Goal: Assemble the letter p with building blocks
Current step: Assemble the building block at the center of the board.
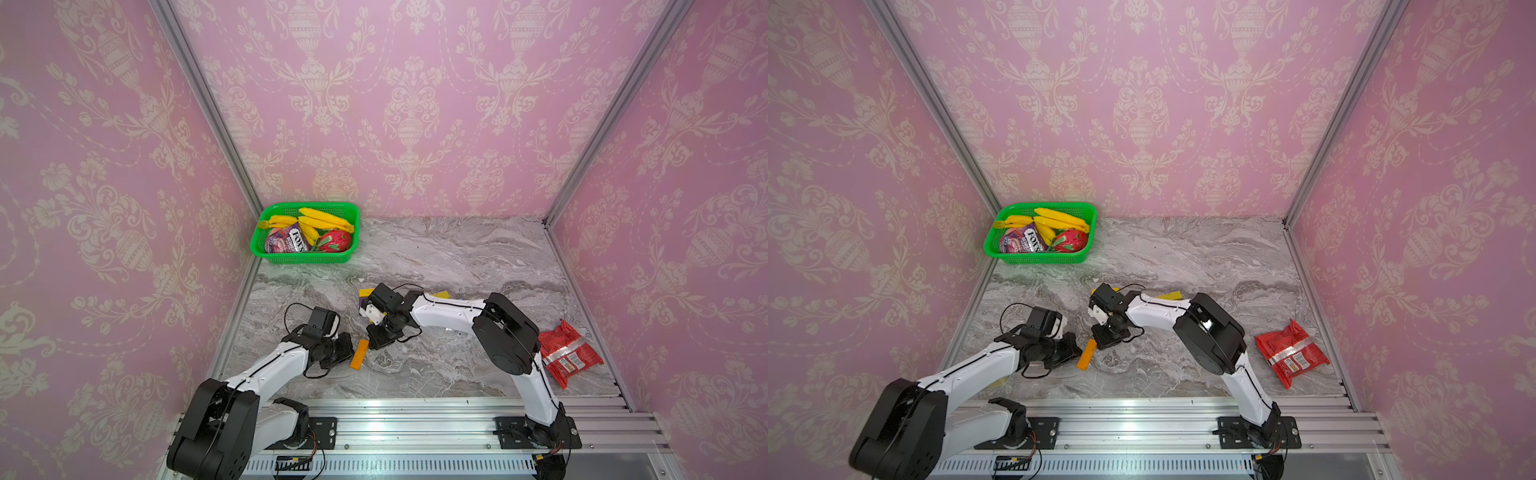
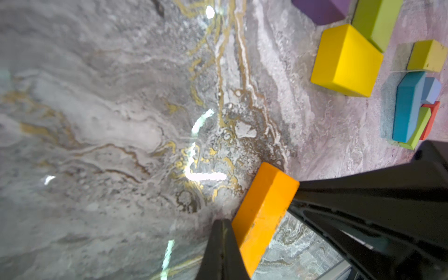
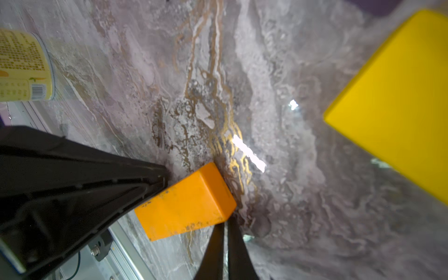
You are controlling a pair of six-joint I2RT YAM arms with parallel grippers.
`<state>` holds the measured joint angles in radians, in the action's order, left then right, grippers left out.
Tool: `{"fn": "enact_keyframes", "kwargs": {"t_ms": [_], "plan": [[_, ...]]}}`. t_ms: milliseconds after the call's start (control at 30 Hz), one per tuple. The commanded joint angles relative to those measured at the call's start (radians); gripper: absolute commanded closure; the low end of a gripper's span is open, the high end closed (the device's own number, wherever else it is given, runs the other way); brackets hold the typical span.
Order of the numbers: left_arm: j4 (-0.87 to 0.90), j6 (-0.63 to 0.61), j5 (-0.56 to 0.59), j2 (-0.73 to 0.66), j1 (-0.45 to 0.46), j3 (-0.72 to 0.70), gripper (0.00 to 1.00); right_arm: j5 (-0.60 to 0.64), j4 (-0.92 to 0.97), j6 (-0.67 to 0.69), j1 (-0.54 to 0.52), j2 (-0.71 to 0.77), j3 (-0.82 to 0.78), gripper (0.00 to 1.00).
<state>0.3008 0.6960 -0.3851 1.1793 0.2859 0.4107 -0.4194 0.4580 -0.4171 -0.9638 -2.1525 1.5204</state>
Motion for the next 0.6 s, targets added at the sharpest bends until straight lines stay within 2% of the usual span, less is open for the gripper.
{"fn": "enact_keyframes", "kwargs": {"t_ms": [0, 400, 567], "plan": [[0.013, -0.019, 0.007, 0.014, 0.009, -0.007, 1.00, 0.012, 0.031, 0.029, 0.004, -0.024, 0.041, 0.90], [0.014, -0.024, -0.009, 0.026, 0.012, -0.019, 1.00, -0.015, -0.022, 0.011, 0.003, 0.012, -0.031, 0.90], [0.008, -0.027, -0.012, 0.042, 0.013, 0.000, 1.00, -0.015, -0.011, 0.020, 0.003, -0.009, 0.004, 0.90]]}}
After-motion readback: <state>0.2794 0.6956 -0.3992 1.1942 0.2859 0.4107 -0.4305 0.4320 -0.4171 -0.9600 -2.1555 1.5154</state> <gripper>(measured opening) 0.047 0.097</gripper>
